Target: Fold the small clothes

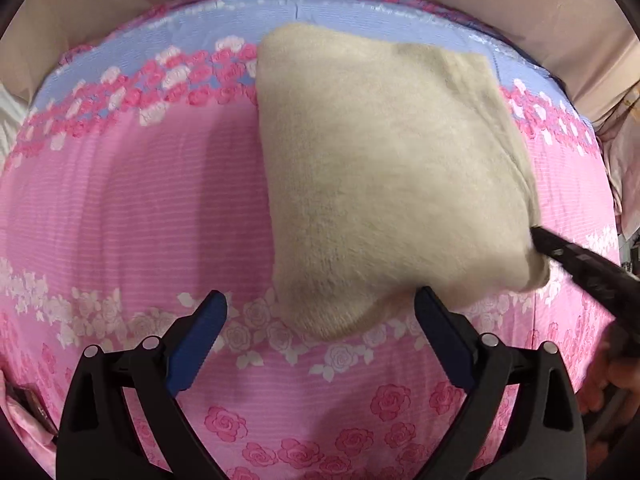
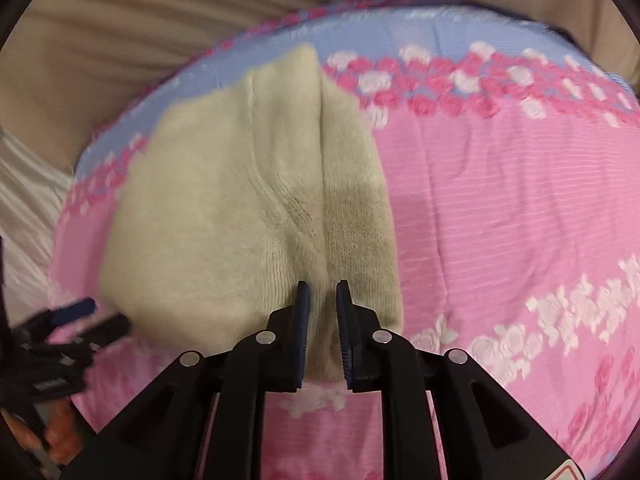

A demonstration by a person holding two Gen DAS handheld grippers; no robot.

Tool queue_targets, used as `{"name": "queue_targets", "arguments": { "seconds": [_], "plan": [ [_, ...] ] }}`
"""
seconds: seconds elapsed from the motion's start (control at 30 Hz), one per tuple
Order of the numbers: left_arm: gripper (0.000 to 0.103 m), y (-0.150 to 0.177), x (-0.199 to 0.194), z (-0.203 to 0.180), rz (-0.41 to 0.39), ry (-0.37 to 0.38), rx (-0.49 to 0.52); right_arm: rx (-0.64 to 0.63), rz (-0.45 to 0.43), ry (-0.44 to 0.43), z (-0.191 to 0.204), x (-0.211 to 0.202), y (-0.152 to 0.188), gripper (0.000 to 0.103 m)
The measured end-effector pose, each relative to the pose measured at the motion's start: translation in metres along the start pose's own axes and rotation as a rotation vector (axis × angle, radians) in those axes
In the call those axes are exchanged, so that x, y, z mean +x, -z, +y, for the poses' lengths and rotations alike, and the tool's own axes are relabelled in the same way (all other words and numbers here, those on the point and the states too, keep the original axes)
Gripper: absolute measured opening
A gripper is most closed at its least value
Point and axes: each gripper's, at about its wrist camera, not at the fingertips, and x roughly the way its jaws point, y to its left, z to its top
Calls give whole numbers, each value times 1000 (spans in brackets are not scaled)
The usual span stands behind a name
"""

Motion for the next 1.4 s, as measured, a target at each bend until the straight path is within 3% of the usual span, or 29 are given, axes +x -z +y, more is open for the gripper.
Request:
{"name": "queue_targets", "arguments": {
  "seconds": [0.17, 0.33, 0.53, 0.73, 0.93, 1.4],
  "plan": [
    [93, 10, -34, -5, -125, -7, 1, -43, -133, 41, 28, -55, 20, 25],
    [93, 25, -67, -10, -247, -33, -2, -39, -220, 72, 41, -77, 57, 47],
    [93, 42, -88, -14, -352, -45, -21, -120, -251, 121, 50, -84, 84, 53],
    [93, 58, -91, -26, -345, -43, 20, -106, -239, 125, 50, -87, 102, 54],
    [93, 74, -90, -24, -319, -38, -3, -94, -242, 134, 51, -92, 117, 56],
    [93, 86, -92, -26, -298, -56, 14, -100, -245, 122, 57, -95, 127, 58]
  ]
}}
